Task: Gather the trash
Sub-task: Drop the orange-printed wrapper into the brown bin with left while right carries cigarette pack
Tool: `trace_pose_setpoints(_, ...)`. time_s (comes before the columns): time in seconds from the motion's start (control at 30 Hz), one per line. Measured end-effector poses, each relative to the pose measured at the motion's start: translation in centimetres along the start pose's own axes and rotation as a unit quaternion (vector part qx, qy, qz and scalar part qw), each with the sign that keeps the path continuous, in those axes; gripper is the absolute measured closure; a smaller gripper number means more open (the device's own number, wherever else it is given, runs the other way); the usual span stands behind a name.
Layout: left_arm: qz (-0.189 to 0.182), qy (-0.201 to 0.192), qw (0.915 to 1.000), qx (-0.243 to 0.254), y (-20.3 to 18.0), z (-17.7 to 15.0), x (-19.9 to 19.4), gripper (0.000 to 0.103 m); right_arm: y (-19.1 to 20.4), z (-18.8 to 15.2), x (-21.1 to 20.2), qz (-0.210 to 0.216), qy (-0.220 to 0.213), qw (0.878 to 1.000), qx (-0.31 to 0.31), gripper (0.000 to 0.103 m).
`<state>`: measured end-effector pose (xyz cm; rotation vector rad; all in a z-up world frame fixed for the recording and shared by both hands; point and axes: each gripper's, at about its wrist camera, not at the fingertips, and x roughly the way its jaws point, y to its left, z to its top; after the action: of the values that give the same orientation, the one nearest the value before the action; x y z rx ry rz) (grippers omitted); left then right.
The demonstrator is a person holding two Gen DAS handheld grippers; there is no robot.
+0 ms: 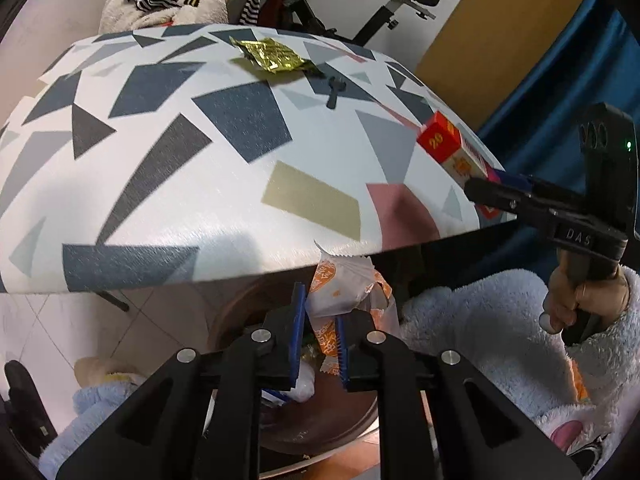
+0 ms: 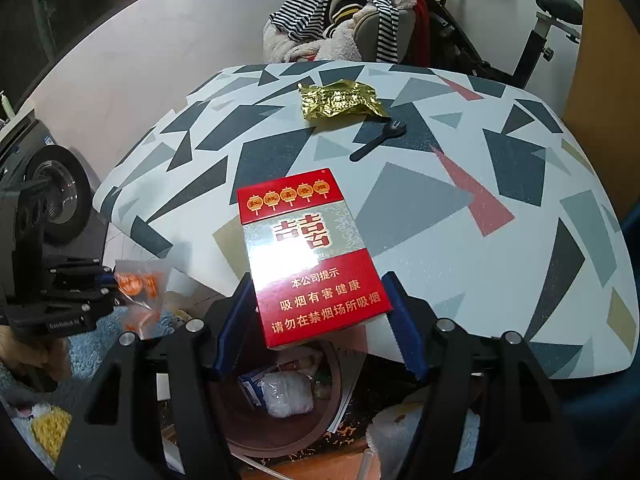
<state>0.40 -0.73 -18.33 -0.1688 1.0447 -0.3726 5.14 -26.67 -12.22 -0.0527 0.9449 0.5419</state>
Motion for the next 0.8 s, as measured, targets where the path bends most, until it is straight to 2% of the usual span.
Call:
trace_pose_setpoints(0.13,-0.004,0.009,0.9999,0.007,-0.5,-0.6,0.5,0.086,0.1,-0.4,0.0,0.001,0.001,1.000,0.001,0.039)
trace_pose_setpoints(0.17,-0.009,0.010,0.9999,0.008,-0.6,-0.8,0.5,0.083,0.0,-0.2,0.0,0.001,0.001,1.000,0.001,0.039)
trace_pose_setpoints(0.23,-0.011,0.007,0.9998,0.012,-0.9,-0.9,0.5,0.066,0.1,-0.4,-0.1,0.001,0.003,1.000,0.003,0.039)
trace_pose_setpoints(0.27,-0.010,0.006,0.9998,0.014,-0.9,-1.0,0.4,0.064,0.1,-0.6,-0.1,0.001,0.004,1.000,0.004,0.039)
trace_pose_setpoints(0.43,-0.011,0.002,0.9999,0.011,-0.8,-1.3,0.3,0.060,0.1,-0.9,0.2,0.001,0.009,1.000,0.006,0.039)
trace_pose_setpoints(0.47,-0.010,-0.003,0.9999,0.008,-0.7,-1.3,0.1,0.058,0.1,-1.1,0.3,0.002,0.010,1.000,0.008,0.039)
trace_pose_setpoints(0.6,0.004,-0.040,0.9992,0.002,-0.6,-1.1,-1.6,0.042,0.1,-1.6,0.5,0.007,0.013,1.000,0.011,0.039)
trace_pose_setpoints(0.73,0.031,-0.080,0.9963,0.002,-0.5,-0.9,-3.7,0.023,0.4,-2.2,0.9,0.014,0.018,1.000,0.012,0.039)
trace_pose_setpoints(0.8,0.046,-0.093,0.9946,0.007,-0.5,-0.7,-4.4,0.017,0.8,-2.7,1.0,0.020,0.018,1.000,0.009,0.039)
